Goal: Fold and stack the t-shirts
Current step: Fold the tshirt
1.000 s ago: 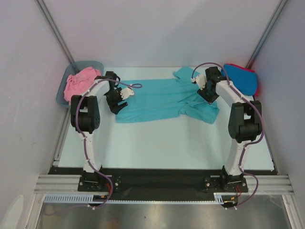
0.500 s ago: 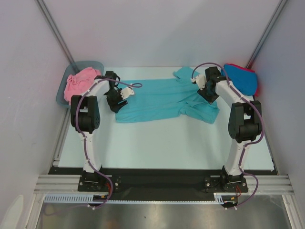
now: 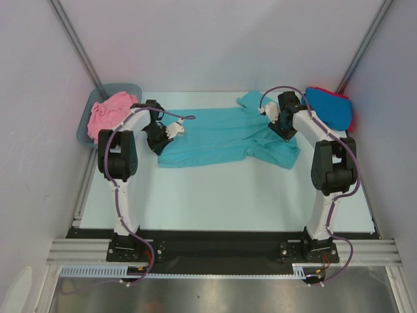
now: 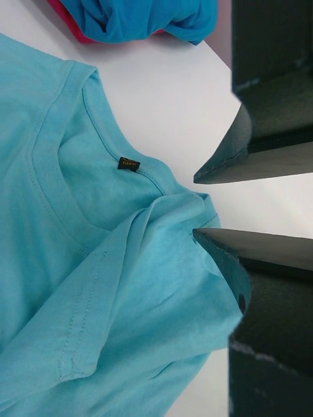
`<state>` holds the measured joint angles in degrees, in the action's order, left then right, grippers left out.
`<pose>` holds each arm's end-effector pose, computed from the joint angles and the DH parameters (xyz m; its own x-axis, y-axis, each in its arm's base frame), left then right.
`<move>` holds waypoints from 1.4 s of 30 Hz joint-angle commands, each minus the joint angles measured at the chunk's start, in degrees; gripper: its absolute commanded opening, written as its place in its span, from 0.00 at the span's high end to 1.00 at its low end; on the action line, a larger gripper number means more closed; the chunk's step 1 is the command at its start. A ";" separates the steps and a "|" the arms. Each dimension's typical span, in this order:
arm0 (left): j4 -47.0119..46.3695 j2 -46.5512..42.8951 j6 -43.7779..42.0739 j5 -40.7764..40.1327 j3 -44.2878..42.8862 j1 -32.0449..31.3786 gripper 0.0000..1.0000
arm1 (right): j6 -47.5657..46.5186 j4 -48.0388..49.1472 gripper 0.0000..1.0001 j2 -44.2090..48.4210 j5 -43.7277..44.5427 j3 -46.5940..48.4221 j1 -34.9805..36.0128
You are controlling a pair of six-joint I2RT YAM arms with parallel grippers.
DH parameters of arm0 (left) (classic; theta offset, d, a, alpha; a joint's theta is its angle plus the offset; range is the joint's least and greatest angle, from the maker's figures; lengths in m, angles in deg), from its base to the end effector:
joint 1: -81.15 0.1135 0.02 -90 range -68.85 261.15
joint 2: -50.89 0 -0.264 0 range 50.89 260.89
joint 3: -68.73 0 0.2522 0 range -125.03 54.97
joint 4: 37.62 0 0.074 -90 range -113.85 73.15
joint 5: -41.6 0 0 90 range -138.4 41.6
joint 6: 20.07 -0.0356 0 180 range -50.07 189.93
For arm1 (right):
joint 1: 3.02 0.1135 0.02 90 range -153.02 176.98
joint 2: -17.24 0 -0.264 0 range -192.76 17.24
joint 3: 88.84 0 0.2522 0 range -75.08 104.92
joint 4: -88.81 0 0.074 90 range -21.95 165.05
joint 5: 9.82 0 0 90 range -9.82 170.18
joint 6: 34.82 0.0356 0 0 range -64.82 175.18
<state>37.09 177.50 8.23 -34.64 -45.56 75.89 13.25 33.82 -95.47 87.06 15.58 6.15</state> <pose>0.4269 -0.0478 0.1632 -0.3823 0.8940 -0.2337 0.9236 0.3774 -0.0670 0.4160 0.0628 0.2230 -0.5858 -0.7666 -0.2630 -0.6674 0.6404 -0.3801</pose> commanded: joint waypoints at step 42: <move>-2.85 -5.58 5.71 0.30 -2.31 -1.51 1.00 | 5.81 7.74 0.58 -7.09 -7.14 4.18 -4.51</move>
<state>34.89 176.45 13.15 -34.77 -48.23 74.74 18.74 39.30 -102.77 79.45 17.63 1.97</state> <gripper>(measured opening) 0.009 0.427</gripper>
